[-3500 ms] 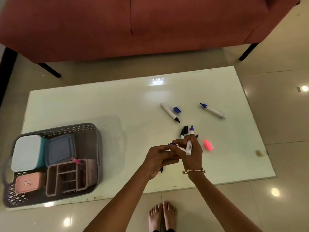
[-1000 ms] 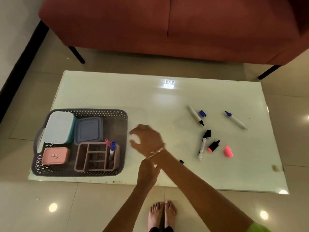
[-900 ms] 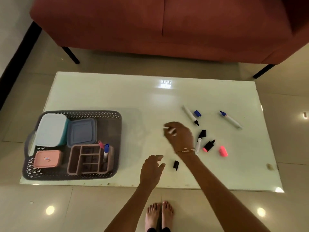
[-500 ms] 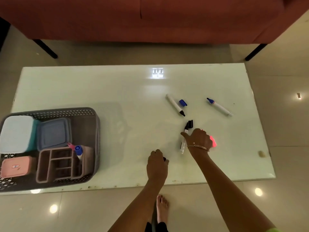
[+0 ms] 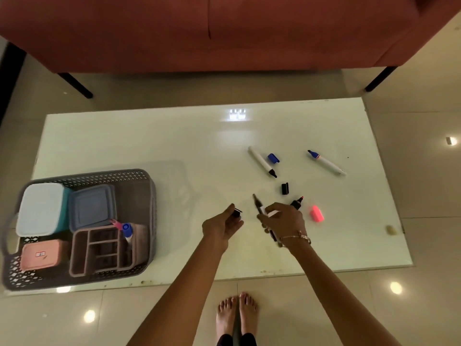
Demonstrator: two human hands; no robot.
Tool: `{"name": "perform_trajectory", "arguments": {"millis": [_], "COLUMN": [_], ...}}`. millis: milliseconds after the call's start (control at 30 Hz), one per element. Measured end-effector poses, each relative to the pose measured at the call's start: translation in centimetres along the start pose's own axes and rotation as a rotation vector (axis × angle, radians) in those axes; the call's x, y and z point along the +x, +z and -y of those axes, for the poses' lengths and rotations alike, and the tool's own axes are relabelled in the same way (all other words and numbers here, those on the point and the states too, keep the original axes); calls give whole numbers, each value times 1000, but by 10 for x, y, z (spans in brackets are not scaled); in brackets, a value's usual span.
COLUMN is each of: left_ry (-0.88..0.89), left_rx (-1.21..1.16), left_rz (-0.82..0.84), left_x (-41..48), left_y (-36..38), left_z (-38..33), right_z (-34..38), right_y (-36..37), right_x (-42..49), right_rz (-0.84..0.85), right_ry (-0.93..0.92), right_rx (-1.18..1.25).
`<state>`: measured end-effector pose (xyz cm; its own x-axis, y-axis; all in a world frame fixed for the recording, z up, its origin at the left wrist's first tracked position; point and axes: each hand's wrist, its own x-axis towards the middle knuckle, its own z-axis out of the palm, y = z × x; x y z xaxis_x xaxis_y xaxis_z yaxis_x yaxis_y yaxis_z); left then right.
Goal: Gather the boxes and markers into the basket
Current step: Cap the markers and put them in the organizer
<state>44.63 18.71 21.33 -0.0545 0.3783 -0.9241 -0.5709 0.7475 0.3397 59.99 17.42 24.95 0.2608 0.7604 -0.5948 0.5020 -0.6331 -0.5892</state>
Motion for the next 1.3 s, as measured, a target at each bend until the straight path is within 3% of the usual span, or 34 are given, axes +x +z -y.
{"name": "perform_trajectory", "arguments": {"millis": [233,600,767,933,1300], "left_ry": [20,47,58,186,302], "left_rx": [-42,-149,-58,21,59], "left_rz": [88,117,115,123,196], "left_x": [-13,-19,-25,-24,-34], "left_y": [-2,-16,-16,-22,-47], "left_z": [-15,-24,-24,-20,-38], "right_z": [17,29,34,37,60], "right_y": [8,17,27,41,59], "right_x": [-36,-46,-44,-38,-38], "right_rz": [-25,-133,-114,-45,111], "right_ry": [-147,-194,-218,-259,-197], "right_rx": [-144,-279,-307,-318,204]}}
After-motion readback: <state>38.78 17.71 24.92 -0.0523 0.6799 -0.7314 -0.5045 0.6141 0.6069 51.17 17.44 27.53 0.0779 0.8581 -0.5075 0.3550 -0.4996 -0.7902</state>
